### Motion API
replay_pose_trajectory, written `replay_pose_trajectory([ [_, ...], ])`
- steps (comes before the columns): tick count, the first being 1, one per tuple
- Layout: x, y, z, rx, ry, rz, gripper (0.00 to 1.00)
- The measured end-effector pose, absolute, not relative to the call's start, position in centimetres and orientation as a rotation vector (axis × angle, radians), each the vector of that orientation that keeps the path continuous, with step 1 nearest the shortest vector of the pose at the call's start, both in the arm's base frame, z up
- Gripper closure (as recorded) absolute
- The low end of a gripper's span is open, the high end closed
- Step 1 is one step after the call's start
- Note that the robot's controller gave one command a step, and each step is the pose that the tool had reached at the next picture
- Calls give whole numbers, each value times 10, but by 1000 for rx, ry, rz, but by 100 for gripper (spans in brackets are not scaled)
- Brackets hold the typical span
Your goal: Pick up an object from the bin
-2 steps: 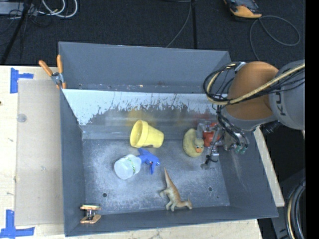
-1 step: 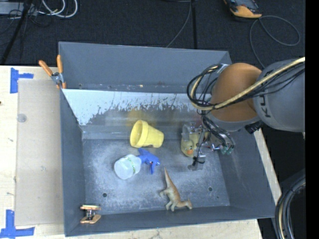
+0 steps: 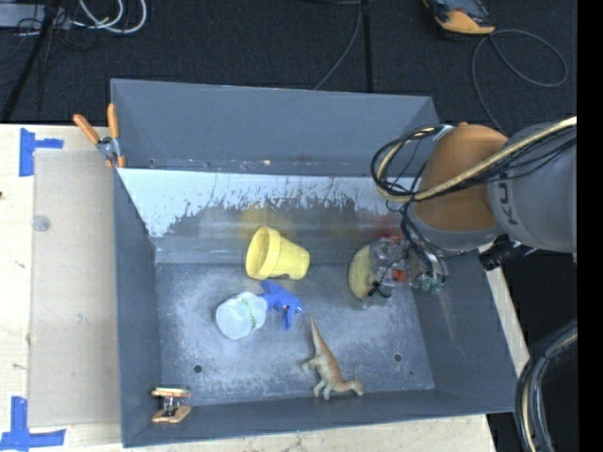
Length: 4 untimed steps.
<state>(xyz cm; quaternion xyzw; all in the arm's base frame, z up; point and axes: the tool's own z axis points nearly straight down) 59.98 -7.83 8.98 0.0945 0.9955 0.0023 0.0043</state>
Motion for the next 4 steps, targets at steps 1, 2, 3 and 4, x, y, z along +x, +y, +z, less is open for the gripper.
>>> replay_pose_trajectory([
  [1,599,-78,89,295,3121,7,100],
  [2,586,-75,174,311,3118,8,100],
  [3,586,-75,174,310,3118,7,100],
  [4,584,-75,201,293,3128,8,100],
])
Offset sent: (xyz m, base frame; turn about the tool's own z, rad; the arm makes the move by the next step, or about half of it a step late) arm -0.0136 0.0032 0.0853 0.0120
